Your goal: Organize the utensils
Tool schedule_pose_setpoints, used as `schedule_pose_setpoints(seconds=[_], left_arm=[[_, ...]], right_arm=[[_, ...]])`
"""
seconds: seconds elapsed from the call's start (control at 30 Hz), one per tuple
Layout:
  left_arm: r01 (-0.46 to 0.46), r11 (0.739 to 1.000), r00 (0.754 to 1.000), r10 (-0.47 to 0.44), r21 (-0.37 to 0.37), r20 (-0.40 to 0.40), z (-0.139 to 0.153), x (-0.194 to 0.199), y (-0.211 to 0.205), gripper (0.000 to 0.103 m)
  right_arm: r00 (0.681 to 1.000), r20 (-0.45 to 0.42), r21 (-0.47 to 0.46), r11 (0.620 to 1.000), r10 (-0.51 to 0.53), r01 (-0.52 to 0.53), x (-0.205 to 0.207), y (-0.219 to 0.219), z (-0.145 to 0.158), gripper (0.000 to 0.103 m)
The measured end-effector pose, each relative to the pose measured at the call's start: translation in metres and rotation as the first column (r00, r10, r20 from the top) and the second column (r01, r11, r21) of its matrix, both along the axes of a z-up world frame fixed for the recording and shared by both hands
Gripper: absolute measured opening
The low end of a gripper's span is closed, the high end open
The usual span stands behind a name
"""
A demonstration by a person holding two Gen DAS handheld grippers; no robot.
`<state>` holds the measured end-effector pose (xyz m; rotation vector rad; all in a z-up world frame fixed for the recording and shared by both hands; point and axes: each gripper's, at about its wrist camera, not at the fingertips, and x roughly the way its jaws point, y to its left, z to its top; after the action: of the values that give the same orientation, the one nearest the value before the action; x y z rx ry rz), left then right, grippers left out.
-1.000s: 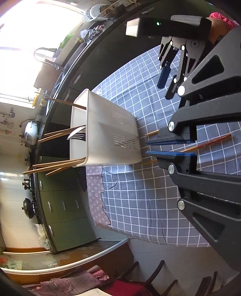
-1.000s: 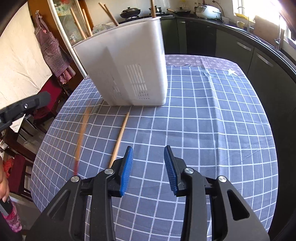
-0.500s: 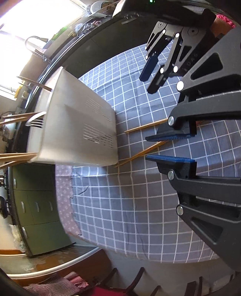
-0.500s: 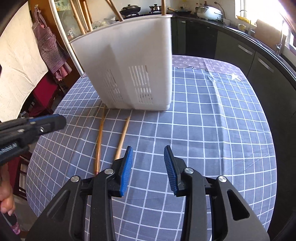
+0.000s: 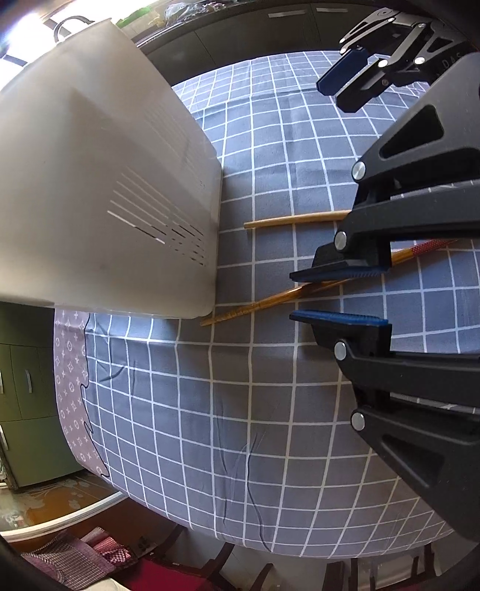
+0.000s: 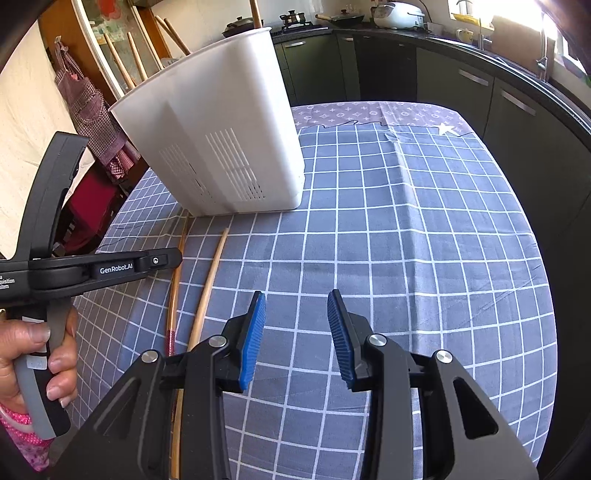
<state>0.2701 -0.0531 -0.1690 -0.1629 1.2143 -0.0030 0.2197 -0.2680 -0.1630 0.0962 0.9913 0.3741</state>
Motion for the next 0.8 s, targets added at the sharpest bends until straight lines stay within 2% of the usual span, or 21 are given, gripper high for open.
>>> schedule_pose_setpoints(seconds=[0.33, 0.4, 0.57, 0.63, 0.8], left_arm=[[0.023, 0.994, 1.000, -0.023, 0.106, -0.008, -0.001, 0.005, -0.017, 0.015], [0.044, 0.992, 0.999, -0.043, 0.117, -0.012, 0.001, 0.003, -0.025, 0.011], [0.068, 0.992, 0.998, -0.067, 0.107, -0.011, 0.001, -0.003, -0.028, 0.008], [0.071, 0.992, 0.997, -0.071, 0.100, 0.005, 0.004, -0.009, -0.026, 0.008], [0.077, 0.992, 0.991, -0.088, 0.102, 0.104, 0.030, -0.027, -0.016, 0.006]], right_arm=[[1.000, -0.004, 0.053, 0.998, -0.018, 0.018, -0.002, -0.022, -0.003, 0.037], [1.000, -0.004, 0.058, 0.998, -0.023, 0.023, -0.003, -0.026, -0.002, 0.037], [1.000, 0.002, 0.057, 0.998, -0.027, 0.027, -0.005, -0.027, 0.002, 0.037], [1.000, 0.005, 0.052, 0.998, -0.027, 0.027, -0.006, -0.025, 0.003, 0.037], [1.000, 0.009, 0.041, 0.999, -0.026, 0.026, -0.009, -0.021, 0.008, 0.037]])
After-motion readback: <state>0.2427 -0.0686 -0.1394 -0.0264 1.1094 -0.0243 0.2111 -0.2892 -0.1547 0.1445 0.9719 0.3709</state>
